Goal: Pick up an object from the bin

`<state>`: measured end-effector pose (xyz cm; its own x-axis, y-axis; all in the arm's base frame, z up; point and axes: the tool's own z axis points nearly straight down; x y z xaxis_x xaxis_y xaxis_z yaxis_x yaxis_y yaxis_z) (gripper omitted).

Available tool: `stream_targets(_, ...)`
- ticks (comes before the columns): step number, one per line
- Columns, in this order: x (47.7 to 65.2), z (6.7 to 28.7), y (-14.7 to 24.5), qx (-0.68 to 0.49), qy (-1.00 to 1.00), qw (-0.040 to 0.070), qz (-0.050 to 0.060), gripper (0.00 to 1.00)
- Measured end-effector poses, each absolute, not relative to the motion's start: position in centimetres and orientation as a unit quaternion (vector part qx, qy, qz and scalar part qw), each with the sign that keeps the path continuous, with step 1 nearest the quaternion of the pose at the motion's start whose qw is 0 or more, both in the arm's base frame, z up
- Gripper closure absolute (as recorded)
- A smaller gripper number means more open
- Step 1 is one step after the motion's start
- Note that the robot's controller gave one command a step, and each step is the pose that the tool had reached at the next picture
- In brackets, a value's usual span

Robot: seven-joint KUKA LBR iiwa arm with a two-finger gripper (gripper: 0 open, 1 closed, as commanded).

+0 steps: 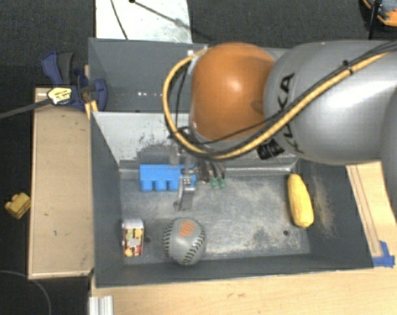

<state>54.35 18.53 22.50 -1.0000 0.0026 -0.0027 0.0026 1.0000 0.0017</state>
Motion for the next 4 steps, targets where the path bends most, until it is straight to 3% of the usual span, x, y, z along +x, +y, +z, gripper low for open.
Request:
stream_targets(1, 51.3, 18.1, 17.0, -0.056, 0.998, 0.004, 0.001, 0.00)
stream_targets(2, 50.8, 15.9, 15.5, -0.108, 0.994, -0.001, 0.000, 0.00)
stream_targets(3, 51.4, 12.9, 15.3, -0.213, 0.977, 0.002, 0.000, 0.00)
stream_targets(4, 48.5, 7.8, 17.5, -0.235, 0.972, 0.012, -0.001, 0.00)
